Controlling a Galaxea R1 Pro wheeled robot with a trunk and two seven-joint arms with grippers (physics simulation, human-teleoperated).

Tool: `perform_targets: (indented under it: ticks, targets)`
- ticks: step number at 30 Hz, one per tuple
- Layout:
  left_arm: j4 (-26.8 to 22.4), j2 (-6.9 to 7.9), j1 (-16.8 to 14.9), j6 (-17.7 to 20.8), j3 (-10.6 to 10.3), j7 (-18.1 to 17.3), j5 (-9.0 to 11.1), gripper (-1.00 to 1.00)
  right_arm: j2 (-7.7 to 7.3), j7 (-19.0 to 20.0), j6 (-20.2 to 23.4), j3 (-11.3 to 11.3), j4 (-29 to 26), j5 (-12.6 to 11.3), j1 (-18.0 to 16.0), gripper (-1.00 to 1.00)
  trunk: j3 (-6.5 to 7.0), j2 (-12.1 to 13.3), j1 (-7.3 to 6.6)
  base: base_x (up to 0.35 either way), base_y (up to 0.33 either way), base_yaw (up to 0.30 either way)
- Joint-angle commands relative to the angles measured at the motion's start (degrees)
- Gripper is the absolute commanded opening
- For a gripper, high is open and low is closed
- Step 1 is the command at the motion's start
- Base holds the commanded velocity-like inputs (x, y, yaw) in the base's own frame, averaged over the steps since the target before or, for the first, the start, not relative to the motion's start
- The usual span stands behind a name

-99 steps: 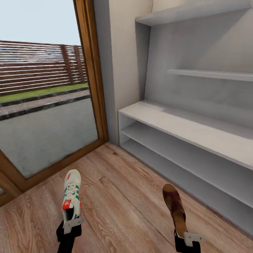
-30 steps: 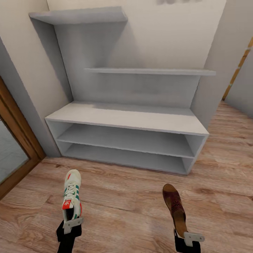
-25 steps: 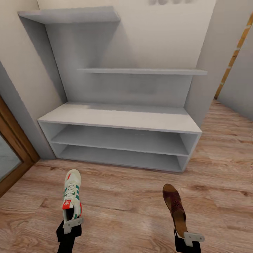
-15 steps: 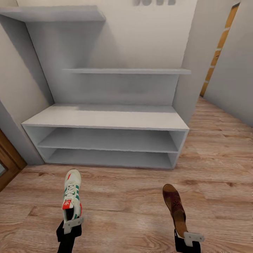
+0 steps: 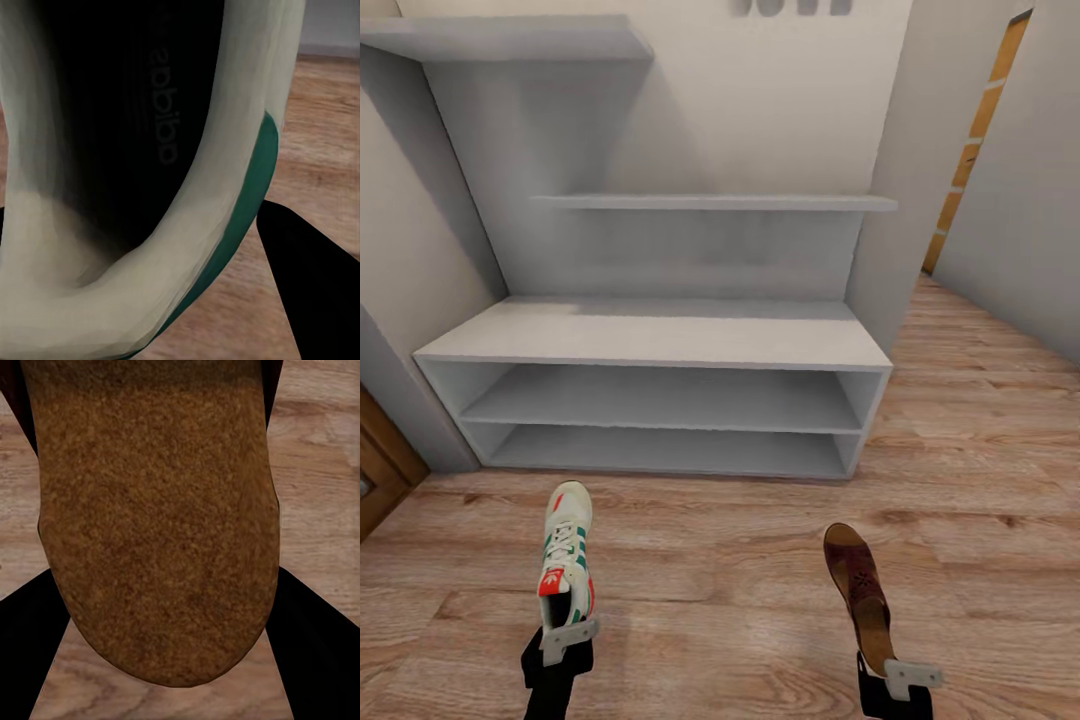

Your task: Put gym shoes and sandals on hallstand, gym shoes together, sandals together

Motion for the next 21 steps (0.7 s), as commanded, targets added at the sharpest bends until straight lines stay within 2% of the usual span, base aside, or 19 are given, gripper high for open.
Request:
perform_targets:
  ticks: [1,6,9,11,15,16,17,18,20,21]
  targets:
    - [0.04,-0.05,-0.03,-0.19,0.17,-0.17,0.0,-1.0,0.03,-0.27,-0.15,0.12,-0.03,-0.04,-0.03,-1.0,-0.04,-0.02,-0.01,0.0,0.0,0.0]
    - [0.06,-0.16,-0.03,0.33,-0.07,-0.29,-0.21,-1.0,-0.16,-0.42,-0.12,-0.2,-0.36,-0.2,-0.03,-1.0,-0.04,-0.02,-0.01,0.0,0.0,0.0]
    - [-0.06,-0.17,-0.75,1.65,-0.17,-1.4,-0.26,-1.0,-0.59,-0.59,-0.06,-2.98,-2.05,-0.27,-0.03,-1.0,-0.04,-0.02,-0.01,0.0,0.0,0.0]
    - [-0.13,-0.17,-0.97,4.07,-0.18,-2.28,-0.29,-1.0,-1.13,-0.57,-0.03,-5.34,-3.95,-0.26,-0.04,-1.0,-0.04,-0.02,-0.01,0.0,0.0,0.0]
    - [-1.28,-0.23,-1.66,11.74,-0.24,-3.99,-0.29,-1.0,-4.83,-0.4,0.37,-12.83,-7.79,-0.36,-0.03,-1.0,-0.04,-0.02,-0.01,0.0,0.0,0.0]
    - [-1.81,-0.23,-2.54,14.37,-0.34,-4.63,-0.28,-1.0,-6.17,-0.36,0.61,-15.76,-8.44,-0.42,-0.03,-1.0,-0.04,-0.02,-0.01,0.0,0.0,0.0]
    - [-2.03,-0.24,-3.09,15.64,-0.42,-4.99,-0.28,-1.0,-6.76,-0.34,0.76,-17.24,-8.66,-0.45,-0.03,-1.0,-0.04,-0.02,-0.01,0.0,0.0,0.0]
    - [-2.36,-0.26,-4.36,18.12,-0.64,-5.78,-0.27,-1.0,-7.79,-0.32,1.16,-20.08,-9.03,-0.48,-0.03,-1.0,-0.04,-0.02,-0.01,0.0,0.0,0.0]
    - [-2.58,-0.29,-5.77,20.56,-0.91,-6.61,-0.27,-1.0,-8.6,-0.31,1.69,-22.79,-9.32,-0.47,-0.03,-1.0,-0.04,-0.02,-0.01,0.0,0.0,0.0]
    - [-2.71,-0.32,-7.32,23.0,-1.17,-7.51,-0.23,-1.0,-9.33,-0.3,2.5,-25.41,-9.54,-0.46,-0.03,-1.0,-0.04,-0.02,-0.01,0.0,0.0,0.0]
